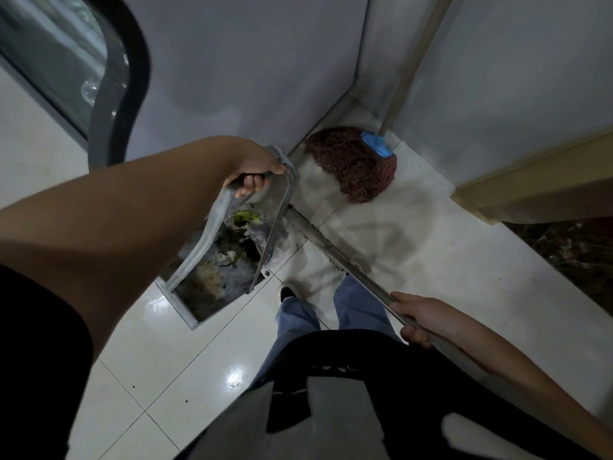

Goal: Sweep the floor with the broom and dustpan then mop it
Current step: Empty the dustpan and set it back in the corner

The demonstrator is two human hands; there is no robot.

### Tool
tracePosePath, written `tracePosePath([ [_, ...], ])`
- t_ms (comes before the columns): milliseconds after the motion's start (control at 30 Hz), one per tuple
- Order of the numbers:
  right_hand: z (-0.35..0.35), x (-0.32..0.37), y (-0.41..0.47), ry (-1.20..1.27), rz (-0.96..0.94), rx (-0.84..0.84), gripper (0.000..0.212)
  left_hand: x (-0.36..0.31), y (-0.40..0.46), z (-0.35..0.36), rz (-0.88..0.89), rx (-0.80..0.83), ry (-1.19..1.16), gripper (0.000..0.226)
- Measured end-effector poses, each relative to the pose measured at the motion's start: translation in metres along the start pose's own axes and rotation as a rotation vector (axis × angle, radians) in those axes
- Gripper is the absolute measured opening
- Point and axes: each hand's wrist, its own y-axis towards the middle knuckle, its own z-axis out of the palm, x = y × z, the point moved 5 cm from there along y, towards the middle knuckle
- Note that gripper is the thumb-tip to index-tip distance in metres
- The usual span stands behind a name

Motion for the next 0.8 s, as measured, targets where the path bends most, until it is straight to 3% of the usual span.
tracePosePath([
  [200, -0.006, -0.001, -0.004, -0.072, -0.042, -0.023, 0.015, 0.001, 0.008, -0.009, 0.009, -0.082, -0.003, 0.043],
  [433, -0.01, -0.009, -0.002, 0.017, -0.007, -0.033, 0.019, -0.001, 0.013, 0.022, 0.002, 0.027, 0.048, 0.041],
  [633, -0.015, -0.012, -0.001, -0.077, -0.023, -0.031, 0.017, -0.003, 0.012, -0.002, -0.006, -0.093, 0.02, 0.044],
  [800, -0.014, -0.014, -0.004, -0.012, 0.013, -0.007, 0.017, -0.011, 0.012, 0.01, -0.006, -0.046, 0.094, 0.046],
])
